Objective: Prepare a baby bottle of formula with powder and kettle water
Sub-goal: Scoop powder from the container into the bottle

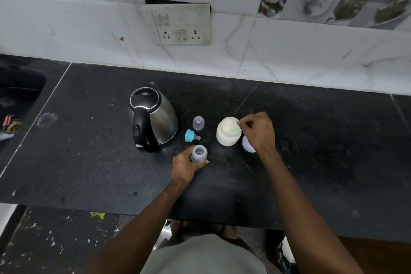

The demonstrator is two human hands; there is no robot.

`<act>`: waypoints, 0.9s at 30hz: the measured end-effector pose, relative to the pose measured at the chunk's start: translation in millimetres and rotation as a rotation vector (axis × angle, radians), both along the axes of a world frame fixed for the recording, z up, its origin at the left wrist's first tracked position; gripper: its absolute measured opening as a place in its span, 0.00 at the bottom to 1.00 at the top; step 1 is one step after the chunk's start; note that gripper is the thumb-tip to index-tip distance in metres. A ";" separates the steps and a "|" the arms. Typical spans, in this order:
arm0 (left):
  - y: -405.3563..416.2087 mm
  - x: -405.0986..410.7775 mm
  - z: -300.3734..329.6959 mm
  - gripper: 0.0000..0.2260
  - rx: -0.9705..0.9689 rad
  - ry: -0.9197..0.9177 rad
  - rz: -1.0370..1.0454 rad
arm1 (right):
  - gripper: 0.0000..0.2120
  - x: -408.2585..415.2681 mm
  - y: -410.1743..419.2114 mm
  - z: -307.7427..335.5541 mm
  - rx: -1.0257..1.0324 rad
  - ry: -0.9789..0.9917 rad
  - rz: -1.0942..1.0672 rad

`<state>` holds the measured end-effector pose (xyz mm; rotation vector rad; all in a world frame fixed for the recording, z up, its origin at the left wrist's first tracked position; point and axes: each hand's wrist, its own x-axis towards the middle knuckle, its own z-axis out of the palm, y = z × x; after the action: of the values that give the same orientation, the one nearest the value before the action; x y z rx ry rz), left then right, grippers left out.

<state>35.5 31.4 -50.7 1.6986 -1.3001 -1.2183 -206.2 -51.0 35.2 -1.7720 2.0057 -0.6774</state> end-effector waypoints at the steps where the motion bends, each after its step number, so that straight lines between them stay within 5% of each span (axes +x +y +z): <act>1: -1.3 -0.5 0.1 0.22 0.009 0.004 -0.006 | 0.04 -0.2 -0.8 1.0 0.041 0.014 0.008; 7: -5.3 -5.3 -1.4 0.27 0.046 -0.014 -0.002 | 0.03 5.0 -8.7 12.1 0.184 0.093 0.081; 17: -4.9 -5.4 3.0 0.28 0.058 -0.018 -0.006 | 0.21 28.8 -23.7 31.2 0.421 0.532 0.187; 27: -4.2 -6.4 4.0 0.26 0.035 -0.022 -0.010 | 0.18 32.9 -29.8 35.1 0.498 0.411 0.122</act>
<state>29.0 27.2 -46.8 1.7370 -1.3090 -1.2379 -173.3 -80.8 70.2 -1.7905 2.0492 0.2367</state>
